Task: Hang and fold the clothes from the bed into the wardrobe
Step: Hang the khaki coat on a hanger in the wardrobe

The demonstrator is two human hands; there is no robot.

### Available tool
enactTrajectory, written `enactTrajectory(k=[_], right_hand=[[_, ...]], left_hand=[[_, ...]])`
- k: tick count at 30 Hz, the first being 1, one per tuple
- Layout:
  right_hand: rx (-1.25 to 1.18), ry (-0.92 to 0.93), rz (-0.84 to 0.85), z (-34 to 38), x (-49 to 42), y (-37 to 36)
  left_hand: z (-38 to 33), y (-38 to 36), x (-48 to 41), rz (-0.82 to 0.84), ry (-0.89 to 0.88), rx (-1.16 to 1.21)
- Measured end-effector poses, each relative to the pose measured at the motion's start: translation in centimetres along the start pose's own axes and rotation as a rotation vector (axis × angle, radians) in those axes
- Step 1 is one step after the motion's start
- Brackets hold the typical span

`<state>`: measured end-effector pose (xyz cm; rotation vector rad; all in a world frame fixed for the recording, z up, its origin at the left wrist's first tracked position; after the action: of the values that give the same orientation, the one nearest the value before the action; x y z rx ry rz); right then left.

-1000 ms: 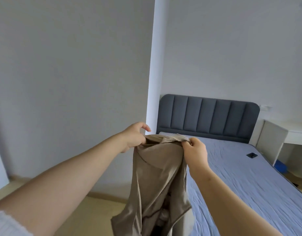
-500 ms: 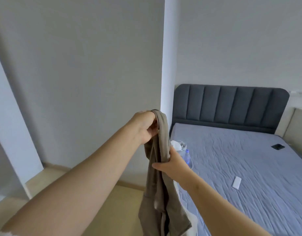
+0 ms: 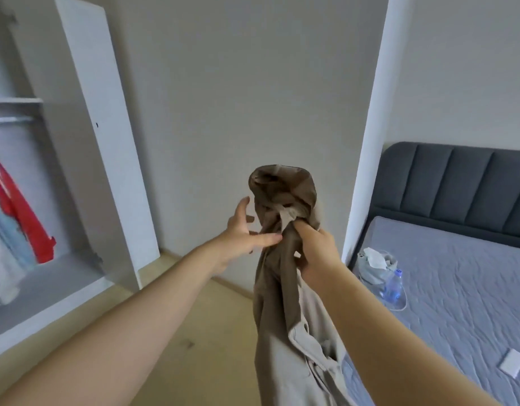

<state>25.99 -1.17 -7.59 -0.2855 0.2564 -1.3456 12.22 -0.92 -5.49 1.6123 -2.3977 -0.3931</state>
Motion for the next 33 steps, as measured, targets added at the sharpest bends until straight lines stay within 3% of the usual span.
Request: enactTrajectory(k=[2,4,6,9,12,16,20,22,25,28,31,33], right_hand=[[-0.097,0.015,0.06,0.8,-1.4,-3.2],[-0.203,0.019,0.105,1.3,-2.9,-6.4],[-0.301,0.057,0.159,1.6,-4.6,-9.2],[-0.329,0.052,0.211,0.6,-7.3,-13.6],[-0.284,-0.01,0.241,-2.5,-10.2,-18.6],[-0.272,-0.16,0.332,-7.7,-13.6,-26.0],[-0.125,-0.307,0.64,-12.2,-15.1,-33.6],[-0.096,-0.39,0.707,-13.9,-15.9,-36.2],[-0.067,-0.466,0.641,-15.7,-18.0,-39.0],[-0.131,-0.412,0.607,-17.0,-19.8,-42.4],[-0.191,-0.376,0.636,-18.4,-21.1,-46.1],[-0.173,-0.358,0.657,-19.2,-22.0,-48.5]], left_hand=[[2.9,-0.1,1.1,0.243,0.133,0.01],[4.7,1.5,2.3,0.306,0.161,-0.02],[5.6,5.6,3.0,0.082,0.136,-0.02],[7.4,12.7,4.0,-0.218,0.094,0.367],[8.6,18.0,5.2,-0.269,0.041,0.628],[10.5,24.2,7.3,-0.298,0.021,0.791],[12.1,30.6,9.5,-0.342,-0.04,0.868],[12.6,33.3,10.5,-0.382,-0.062,0.85],[13.8,37.9,12.5,-0.585,-0.079,0.635],[15.7,42.8,15.7,-0.887,0.07,-0.007],[17.5,45.2,18.0,-0.982,0.378,-0.62],[18.4,46.5,18.1,-0.953,0.292,-0.546]])
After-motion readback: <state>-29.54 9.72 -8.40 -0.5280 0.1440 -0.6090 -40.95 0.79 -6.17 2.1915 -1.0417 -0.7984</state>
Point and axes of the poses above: each hand's wrist, its own x-axis away from the middle knuckle, its own y-axis out of the back of the hand, z = x × y, the point moved 6 cm from there along -x, towards the middle knuckle, and after that the axes turned 15 degrees about z, right-handed, at the moved point
